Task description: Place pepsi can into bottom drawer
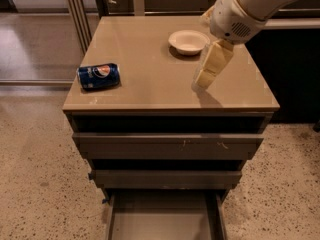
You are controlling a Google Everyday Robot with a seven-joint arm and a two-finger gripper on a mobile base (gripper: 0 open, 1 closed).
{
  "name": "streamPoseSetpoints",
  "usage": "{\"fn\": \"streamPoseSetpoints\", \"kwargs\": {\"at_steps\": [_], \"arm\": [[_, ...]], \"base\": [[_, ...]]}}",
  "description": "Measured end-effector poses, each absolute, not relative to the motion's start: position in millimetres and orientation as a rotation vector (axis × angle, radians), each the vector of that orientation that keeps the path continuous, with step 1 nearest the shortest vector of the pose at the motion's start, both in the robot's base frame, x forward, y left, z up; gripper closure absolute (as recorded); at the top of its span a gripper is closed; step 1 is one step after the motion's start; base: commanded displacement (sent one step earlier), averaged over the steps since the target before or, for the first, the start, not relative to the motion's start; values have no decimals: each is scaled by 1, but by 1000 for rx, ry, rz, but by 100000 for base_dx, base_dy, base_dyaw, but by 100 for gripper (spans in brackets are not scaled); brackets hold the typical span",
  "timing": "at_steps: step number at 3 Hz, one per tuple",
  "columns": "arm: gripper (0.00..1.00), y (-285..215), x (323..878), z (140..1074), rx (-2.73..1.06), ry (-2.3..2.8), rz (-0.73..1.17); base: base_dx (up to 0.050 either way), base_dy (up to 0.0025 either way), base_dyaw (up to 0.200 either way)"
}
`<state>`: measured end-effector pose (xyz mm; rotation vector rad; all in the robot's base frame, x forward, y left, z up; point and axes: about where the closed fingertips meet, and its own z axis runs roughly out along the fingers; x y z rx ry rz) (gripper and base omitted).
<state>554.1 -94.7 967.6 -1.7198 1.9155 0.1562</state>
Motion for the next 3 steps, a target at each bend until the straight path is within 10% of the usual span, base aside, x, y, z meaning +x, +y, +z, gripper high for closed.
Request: {"fn": "streamPoseSetpoints", "kwargs": {"at_steps": [3], "arm": [[0,6,623,964,-1871,1748,232]], "base": [[0,0,0]]}}
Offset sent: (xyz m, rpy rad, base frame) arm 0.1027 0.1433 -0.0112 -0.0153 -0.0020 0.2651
